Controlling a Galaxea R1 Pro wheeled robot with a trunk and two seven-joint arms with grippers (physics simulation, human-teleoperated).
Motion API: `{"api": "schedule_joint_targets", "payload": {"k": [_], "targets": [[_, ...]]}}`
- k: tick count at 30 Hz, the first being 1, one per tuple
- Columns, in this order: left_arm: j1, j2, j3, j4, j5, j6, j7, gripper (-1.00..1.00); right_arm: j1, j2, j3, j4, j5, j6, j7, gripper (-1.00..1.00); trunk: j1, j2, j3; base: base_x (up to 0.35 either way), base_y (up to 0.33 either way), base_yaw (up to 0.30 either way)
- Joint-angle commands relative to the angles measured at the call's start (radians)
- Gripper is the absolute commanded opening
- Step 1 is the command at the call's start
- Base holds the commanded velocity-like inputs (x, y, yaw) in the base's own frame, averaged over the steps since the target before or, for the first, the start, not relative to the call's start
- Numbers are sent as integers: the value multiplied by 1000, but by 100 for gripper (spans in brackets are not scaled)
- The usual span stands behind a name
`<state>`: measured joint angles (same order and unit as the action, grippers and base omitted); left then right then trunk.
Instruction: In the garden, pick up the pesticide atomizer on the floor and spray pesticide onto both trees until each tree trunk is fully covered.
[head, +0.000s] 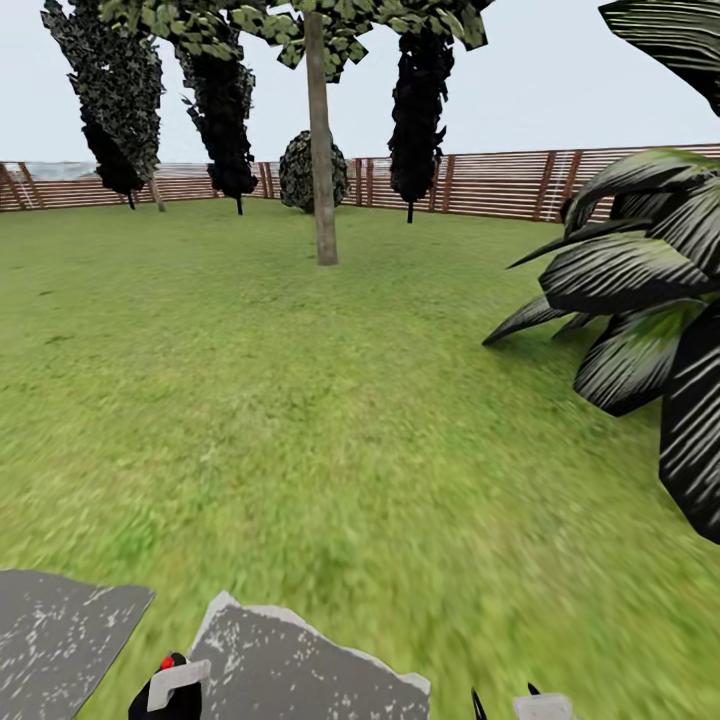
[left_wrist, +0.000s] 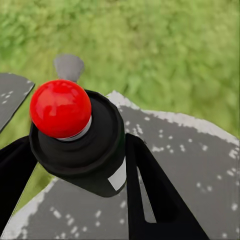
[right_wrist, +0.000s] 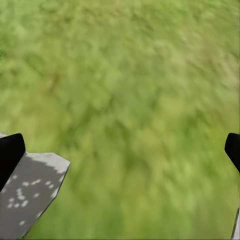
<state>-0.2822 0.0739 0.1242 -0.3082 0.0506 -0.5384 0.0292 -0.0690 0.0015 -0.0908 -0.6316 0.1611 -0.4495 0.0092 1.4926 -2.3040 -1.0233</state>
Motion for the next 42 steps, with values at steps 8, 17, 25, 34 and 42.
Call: {"api": "schedule_joint_targets", "payload": {"k": [8, 17, 25, 34, 42], "targets": [[0, 0, 0, 0, 0, 0, 0, -100, 0, 0, 0, 0, 0, 0, 0, 100, 0, 0, 0, 329, 87, 0], [0, 0, 0, 0, 0, 0, 0, -100, 0, 0, -1, 0, 0, 0, 0, 100, 0, 0, 0, 329, 87, 0], [0, 0, 0, 0, 0, 0, 0, -100, 0, 0, -1, 0, 0, 0, 0, 100, 0, 0, 0, 329, 86, 0], [0, 0, 0, 0, -1, 0, 0, -100, 0, 0, 0, 0, 0, 0, 0, 100, 0, 0, 0, 331, 77, 0], [0, 1, 0, 0, -2, 0, 0, -100, 0, -1, -1, 1, 0, 0, 0, 100, 0, 0, 0, 335, 18, 0]]}}
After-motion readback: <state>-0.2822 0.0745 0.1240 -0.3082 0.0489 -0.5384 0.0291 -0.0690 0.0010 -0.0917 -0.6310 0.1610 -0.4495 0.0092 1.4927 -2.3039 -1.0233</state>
